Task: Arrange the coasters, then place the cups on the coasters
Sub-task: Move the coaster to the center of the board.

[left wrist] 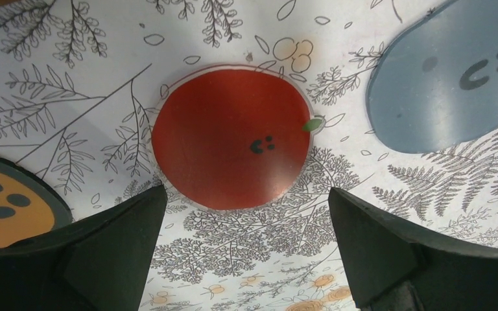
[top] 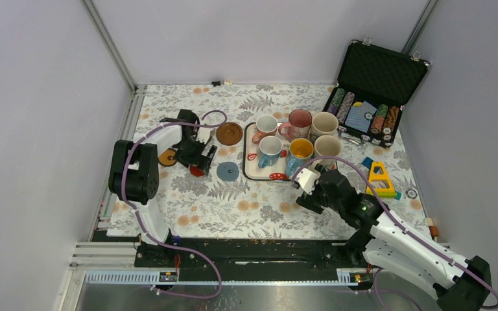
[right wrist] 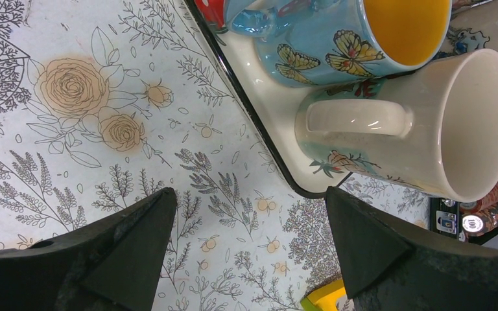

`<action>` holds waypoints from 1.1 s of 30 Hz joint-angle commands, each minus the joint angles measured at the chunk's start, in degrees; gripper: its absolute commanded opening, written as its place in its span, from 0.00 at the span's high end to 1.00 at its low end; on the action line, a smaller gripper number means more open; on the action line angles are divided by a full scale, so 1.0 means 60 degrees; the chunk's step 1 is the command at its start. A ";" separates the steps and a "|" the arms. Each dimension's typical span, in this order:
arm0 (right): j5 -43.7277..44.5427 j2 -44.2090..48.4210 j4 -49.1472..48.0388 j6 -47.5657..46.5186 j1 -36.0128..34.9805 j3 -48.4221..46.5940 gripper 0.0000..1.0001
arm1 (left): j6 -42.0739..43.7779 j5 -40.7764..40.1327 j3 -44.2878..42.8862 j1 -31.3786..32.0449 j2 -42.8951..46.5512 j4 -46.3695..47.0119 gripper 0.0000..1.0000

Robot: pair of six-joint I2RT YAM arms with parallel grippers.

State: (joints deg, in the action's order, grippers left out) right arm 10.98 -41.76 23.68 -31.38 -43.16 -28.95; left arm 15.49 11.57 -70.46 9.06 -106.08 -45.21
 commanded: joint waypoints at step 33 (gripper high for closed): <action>-0.0107 0.0387 -0.0155 0.0082 0.0064 -0.0104 0.07 | -0.0223 -0.2540 -0.2355 0.1295 -0.1797 -0.1262 0.14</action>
State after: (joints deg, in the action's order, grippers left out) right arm 10.87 -39.88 23.68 -31.38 -43.16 -28.95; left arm 13.65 -0.05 -85.58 16.82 -117.25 -51.88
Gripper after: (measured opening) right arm 0.928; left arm 0.875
